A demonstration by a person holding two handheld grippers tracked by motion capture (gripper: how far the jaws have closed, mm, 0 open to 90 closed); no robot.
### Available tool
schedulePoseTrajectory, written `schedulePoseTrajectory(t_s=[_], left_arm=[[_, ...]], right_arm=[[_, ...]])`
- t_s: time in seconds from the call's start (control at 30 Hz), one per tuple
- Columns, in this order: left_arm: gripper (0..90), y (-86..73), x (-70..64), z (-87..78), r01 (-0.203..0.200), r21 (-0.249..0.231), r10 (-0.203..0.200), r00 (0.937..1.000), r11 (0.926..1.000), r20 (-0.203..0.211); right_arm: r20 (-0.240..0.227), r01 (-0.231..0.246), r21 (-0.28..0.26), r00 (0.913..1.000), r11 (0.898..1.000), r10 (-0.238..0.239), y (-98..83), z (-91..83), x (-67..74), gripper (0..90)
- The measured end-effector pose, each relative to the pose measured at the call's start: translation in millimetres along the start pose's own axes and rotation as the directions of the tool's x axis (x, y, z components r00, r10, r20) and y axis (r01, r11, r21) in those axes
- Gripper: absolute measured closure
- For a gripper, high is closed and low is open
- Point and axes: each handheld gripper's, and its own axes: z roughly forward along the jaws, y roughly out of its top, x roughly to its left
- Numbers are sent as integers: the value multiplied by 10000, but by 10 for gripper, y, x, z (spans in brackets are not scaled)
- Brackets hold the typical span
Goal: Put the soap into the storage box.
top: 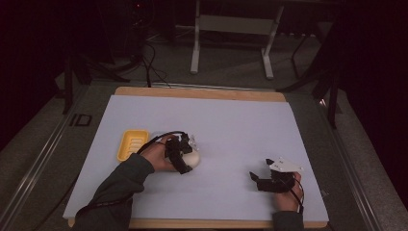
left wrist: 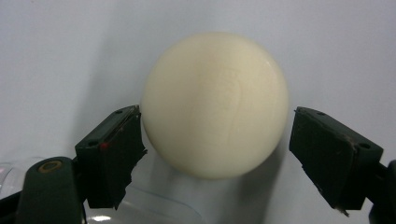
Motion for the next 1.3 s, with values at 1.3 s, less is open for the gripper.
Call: schedulePoseTrajectory(t_s=[1.3], left_arm=[[252, 209, 94, 134, -198, 1204, 113, 9974, 9925, 711]], right_arm=[[-22, 3, -7, 10000, 10000, -3, 0, -1, 0, 155]])
